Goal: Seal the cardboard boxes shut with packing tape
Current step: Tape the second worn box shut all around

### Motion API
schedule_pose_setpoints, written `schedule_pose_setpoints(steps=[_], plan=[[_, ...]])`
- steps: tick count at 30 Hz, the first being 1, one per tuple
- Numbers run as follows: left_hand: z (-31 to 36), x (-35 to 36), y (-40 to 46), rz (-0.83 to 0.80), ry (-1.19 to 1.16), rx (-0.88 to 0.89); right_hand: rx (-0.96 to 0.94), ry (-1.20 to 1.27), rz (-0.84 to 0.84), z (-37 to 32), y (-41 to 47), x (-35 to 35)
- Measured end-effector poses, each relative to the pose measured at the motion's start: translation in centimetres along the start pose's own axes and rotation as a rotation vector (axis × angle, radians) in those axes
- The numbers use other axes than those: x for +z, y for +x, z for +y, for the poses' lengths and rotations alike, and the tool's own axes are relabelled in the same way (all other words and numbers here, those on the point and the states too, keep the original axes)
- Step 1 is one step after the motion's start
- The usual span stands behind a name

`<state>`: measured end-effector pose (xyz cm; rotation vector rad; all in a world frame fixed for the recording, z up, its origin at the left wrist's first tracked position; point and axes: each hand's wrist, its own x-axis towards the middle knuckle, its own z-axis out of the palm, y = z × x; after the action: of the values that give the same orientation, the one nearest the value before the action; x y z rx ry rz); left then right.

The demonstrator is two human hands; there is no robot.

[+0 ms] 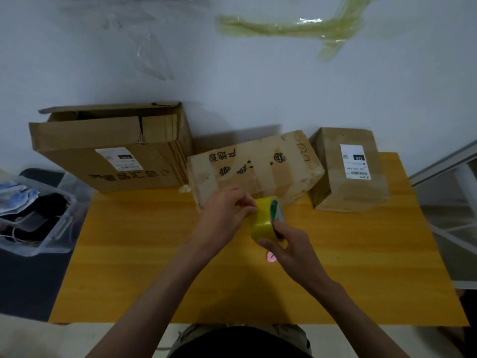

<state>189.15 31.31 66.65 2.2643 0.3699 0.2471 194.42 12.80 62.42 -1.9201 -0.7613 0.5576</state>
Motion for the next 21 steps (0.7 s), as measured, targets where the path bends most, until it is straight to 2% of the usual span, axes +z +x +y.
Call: schedule_pose_setpoints(steps=[5,7,13,18,21], plan=[[-0.8,0.6,-0.1,-0.068,0.056,0.038,-0.008,-0.163,-0.026,0.2,0.1,0.0],[-0.9,0.6,-0.4,-0.063,0.053,0.059,-0.033,-0.274,-0.009,0.1,0.1,-0.1],[0.0,0.3,-0.8,-0.046,0.026,0.043,-0.048,-0.407,0.037,-0.5,0.7,-0.2],[1.7,-1.0,-1.0,-0.059,-0.013,0.033,0.070,-0.450,0.100,-1.0,1.8,-1.8],[2.3,-2.7,0.0,-0.007,-0.076,-0.059,0.106,-0.384,0.108,-2.2,2.4,-3.3]])
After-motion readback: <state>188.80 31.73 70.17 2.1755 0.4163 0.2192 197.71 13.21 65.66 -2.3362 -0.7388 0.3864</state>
